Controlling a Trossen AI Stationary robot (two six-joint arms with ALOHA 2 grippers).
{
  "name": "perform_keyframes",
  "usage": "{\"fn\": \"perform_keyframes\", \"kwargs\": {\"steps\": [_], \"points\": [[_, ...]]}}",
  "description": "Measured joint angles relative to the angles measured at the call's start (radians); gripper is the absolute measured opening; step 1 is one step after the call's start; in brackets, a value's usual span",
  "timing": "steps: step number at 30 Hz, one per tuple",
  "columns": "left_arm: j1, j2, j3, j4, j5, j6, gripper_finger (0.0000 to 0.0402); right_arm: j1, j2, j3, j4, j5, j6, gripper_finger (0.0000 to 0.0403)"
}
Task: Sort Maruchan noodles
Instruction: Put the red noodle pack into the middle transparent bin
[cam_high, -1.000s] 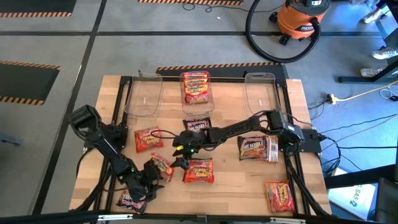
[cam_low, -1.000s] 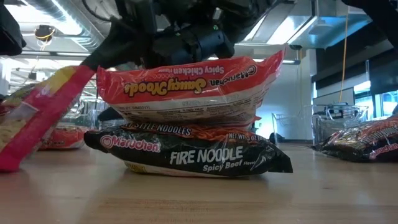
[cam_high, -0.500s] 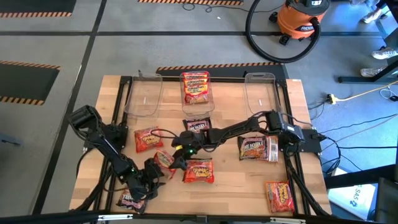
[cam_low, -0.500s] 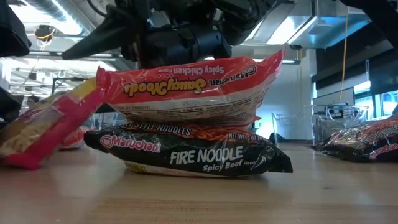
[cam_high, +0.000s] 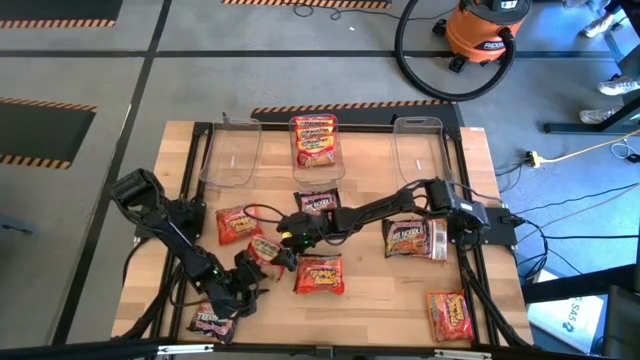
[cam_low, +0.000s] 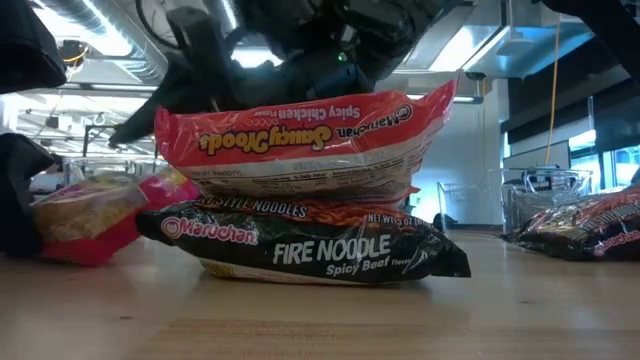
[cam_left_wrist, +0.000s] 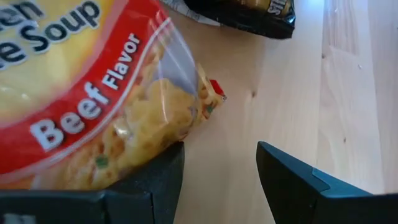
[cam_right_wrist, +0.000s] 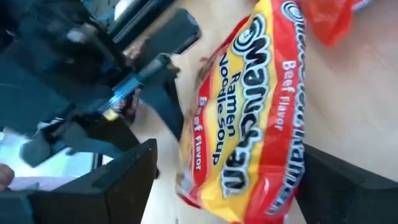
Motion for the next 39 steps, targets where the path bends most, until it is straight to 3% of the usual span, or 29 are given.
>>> {"fn": "perform_keyframes", "kwargs": {"steps": [10,16,29,39], "points": [[0.0,0.0,0.0,-0.001,-0.005,0.008,0.0195,-0.001,0.092,0.058,0.025,-0.086,0.026,0.0271],[0.0,0.0,0.0,-0.001,-0.005,0.008,0.0195,0.0,0.091,0.085,0.035,-0.089,-0.053,0.0246],[-0.011,-0.042,0.003,-0.002,0.048,-0.006,0.0195,-0.003,0.086,0.089,0.022,-0.091,-0.224,0.0072],[-0.018,-0.176,0.002,-0.04,0.125,-0.055,0.0195,-0.006,0.002,0.086,-0.135,-0.07,-0.409,0.0067]]}}
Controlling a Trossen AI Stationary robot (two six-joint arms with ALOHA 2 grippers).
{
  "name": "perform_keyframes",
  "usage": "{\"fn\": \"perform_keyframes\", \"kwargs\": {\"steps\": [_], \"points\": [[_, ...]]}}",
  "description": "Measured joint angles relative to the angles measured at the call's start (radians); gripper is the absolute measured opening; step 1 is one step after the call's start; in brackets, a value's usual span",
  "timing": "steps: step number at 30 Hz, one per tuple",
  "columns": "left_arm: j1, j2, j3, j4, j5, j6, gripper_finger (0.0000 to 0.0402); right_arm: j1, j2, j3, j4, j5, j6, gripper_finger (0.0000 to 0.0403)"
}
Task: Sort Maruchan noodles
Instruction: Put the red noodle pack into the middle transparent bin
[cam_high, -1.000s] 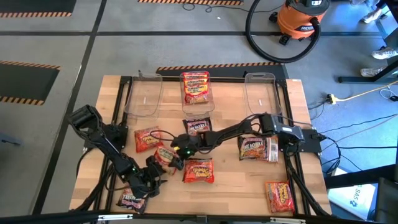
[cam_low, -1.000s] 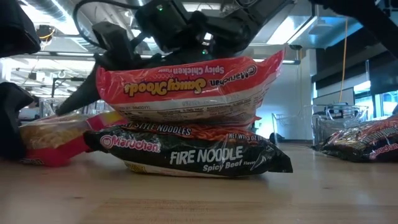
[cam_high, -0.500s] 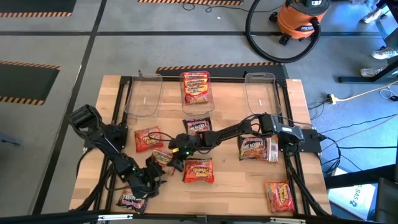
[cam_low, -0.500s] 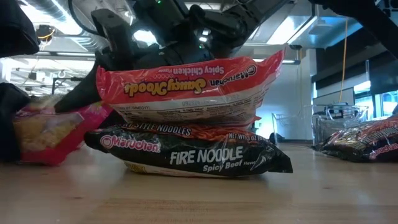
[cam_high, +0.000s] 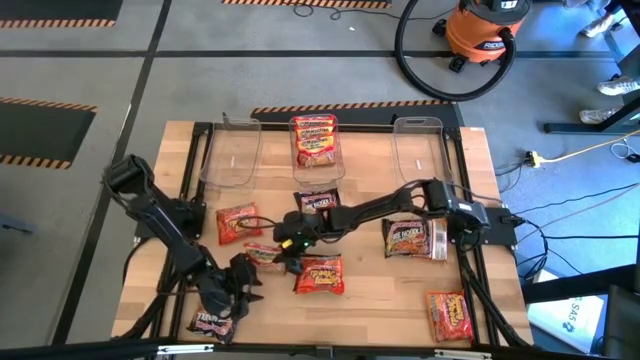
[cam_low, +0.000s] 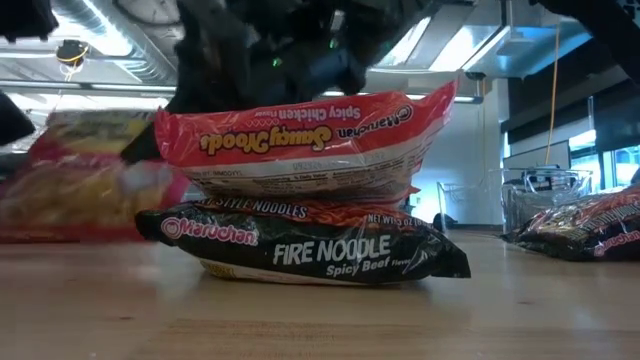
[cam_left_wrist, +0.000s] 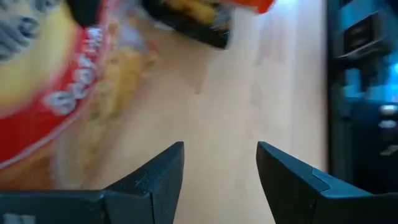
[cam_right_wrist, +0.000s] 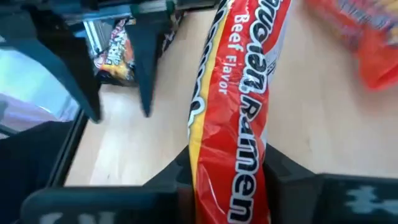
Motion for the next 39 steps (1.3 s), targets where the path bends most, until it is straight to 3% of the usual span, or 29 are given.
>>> {"fn": "perform_keyframes", "kwargs": {"steps": [5,15,27,33,39], "points": [[-0.01,-0.063,0.0,-0.04,0.002,0.0,0.0194,-0.005,-0.075,0.0,-0.104,0.014,-0.092,0.0059],[-0.002,-0.075,0.0,-0.023,0.001,-0.025,0.0194,-0.074,-0.267,-0.027,-0.303,0.033,-0.247,0.006],[0.079,-0.079,0.0,-0.026,0.032,0.033,0.0194,-0.318,-0.551,-0.164,-0.432,0.059,-0.418,0.0065],[0.146,-0.079,0.0,-0.021,0.047,0.153,0.0195,-0.469,-0.569,-0.169,-0.5,0.05,-0.558,0.0066],[0.242,-0.079,0.0,0.006,0.147,0.304,0.0195,-0.581,-0.515,-0.169,-0.493,-0.031,-0.697,0.0066]]}}
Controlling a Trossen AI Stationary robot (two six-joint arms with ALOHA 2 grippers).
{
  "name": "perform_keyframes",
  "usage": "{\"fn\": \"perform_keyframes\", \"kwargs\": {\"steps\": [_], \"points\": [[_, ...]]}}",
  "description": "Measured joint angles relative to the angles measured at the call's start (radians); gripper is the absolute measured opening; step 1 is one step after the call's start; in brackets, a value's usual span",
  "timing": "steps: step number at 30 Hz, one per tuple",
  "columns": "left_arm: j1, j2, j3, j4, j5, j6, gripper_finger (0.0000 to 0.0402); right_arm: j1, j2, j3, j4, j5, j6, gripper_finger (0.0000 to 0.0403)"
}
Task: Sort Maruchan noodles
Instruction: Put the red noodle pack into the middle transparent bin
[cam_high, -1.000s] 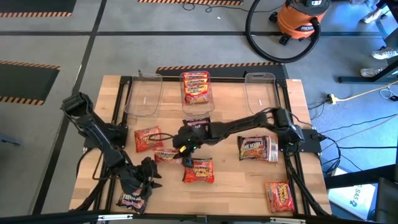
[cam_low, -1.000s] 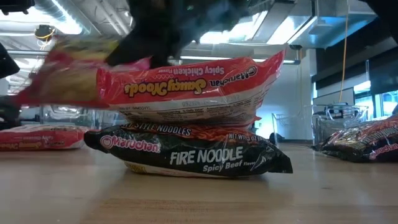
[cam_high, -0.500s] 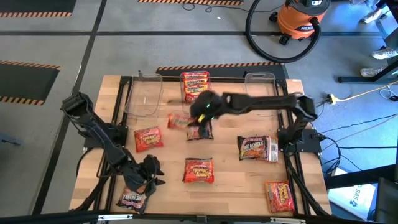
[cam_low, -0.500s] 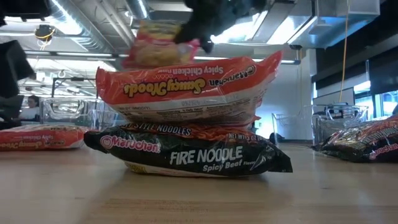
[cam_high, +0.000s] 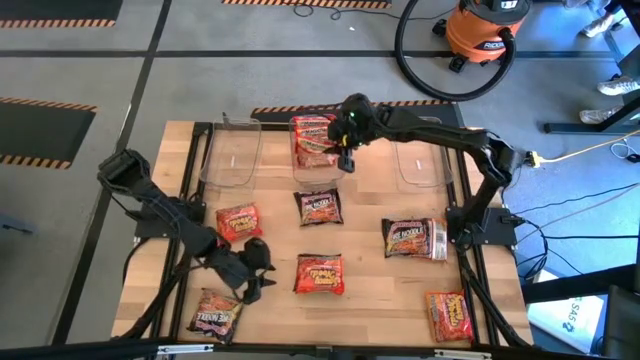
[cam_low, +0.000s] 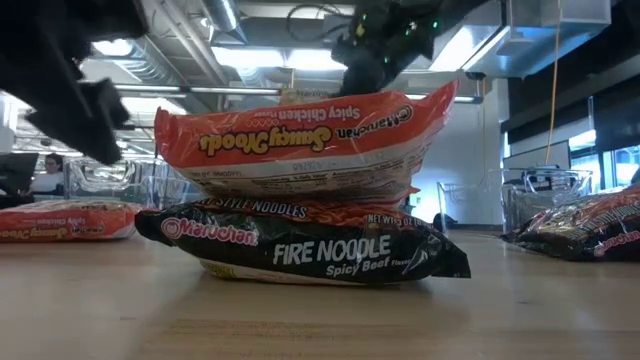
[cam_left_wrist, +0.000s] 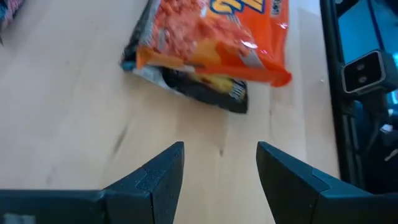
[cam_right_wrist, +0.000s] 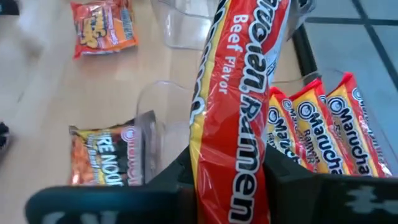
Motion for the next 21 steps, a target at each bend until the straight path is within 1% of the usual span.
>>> {"fn": "perform_keyframes", "kwargs": {"steps": [2,8,14,21], "points": [[0.035,0.0,0.0,0.007,0.031,0.037,0.0195,-0.018,0.028,0.0,0.003,-0.017,-0.038,0.0067],[0.121,0.0,0.0,0.029,0.114,0.123,0.0195,-0.05,0.129,0.0,0.001,-0.014,-0.122,0.0067],[0.181,0.0,0.0,0.074,0.203,0.175,0.0195,-0.049,0.19,0.0,0.01,-0.013,-0.189,0.0067],[0.203,0.0,0.0,0.086,0.212,0.177,0.0195,-0.047,0.246,0.0,0.003,-0.014,-0.203,0.0067]]}}
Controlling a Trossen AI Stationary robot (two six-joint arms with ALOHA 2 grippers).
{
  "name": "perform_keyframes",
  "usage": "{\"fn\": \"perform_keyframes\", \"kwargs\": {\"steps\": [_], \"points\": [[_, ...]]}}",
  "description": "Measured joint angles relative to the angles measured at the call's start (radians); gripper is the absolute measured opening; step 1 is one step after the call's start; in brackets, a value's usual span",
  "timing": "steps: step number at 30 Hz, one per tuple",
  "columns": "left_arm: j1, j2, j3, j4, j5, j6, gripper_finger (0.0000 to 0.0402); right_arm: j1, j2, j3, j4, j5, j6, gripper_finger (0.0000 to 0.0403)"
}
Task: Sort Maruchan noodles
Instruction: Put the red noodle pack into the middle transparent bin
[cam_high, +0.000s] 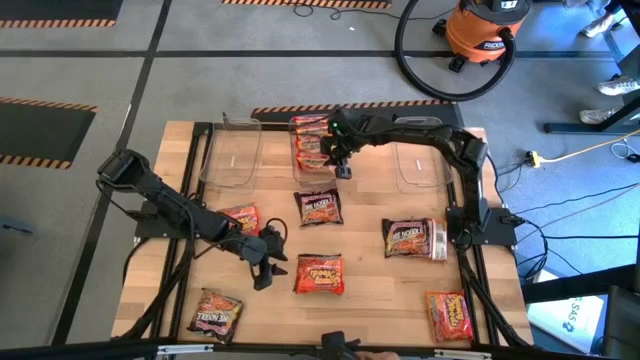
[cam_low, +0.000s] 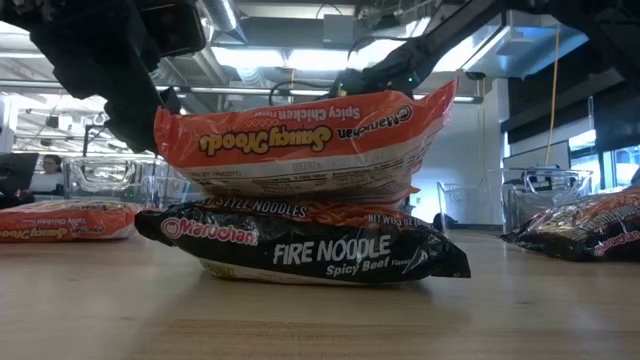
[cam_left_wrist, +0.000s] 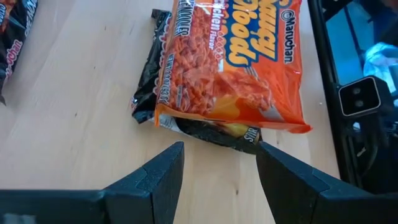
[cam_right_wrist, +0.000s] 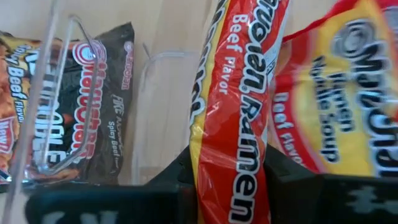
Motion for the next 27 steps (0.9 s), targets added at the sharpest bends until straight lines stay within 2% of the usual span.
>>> {"fn": "perform_keyframes", "kwargs": {"steps": [10,13,17,21,27], "points": [[0.0,0.0,0.0,0.012,0.0,-0.006,0.0195,0.0,0.019,0.0,0.002,0.037,0.01,0.0073],[0.0,0.0,0.0,0.017,0.0,-0.006,0.0195,0.0,0.019,0.0,0.0,0.053,0.01,0.0099],[0.0,0.0,0.0,0.017,0.0,-0.006,0.0195,-0.001,0.019,0.0,0.004,0.068,0.01,0.0154],[0.0,0.0,0.0,0.016,0.0,-0.003,0.0195,-0.001,0.019,0.005,0.002,0.13,0.01,0.02],[0.0,0.0,0.0,0.016,0.0,-0.001,0.0195,0.0,0.018,0.035,-0.022,0.205,0.016,0.0228]]}}
